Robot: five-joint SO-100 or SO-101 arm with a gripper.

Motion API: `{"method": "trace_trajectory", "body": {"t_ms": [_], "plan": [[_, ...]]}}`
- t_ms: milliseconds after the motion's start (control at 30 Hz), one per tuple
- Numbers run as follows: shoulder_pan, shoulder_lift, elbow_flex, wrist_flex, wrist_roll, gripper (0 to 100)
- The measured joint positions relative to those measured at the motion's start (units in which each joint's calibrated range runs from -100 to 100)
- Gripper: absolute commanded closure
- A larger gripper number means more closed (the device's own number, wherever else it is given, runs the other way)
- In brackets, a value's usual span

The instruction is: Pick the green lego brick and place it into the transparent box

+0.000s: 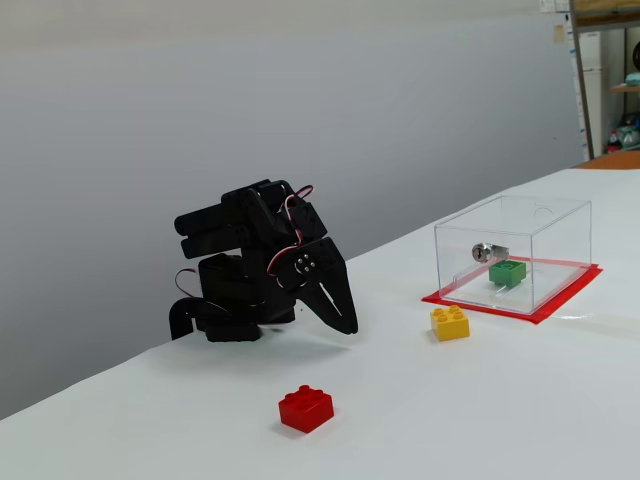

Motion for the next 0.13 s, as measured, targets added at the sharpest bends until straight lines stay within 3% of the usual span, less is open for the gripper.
{"method": "trace_trajectory", "body": {"t_ms": [133], "plan": [[0.0,0.0,0.0,0.0,0.0,98]]}}
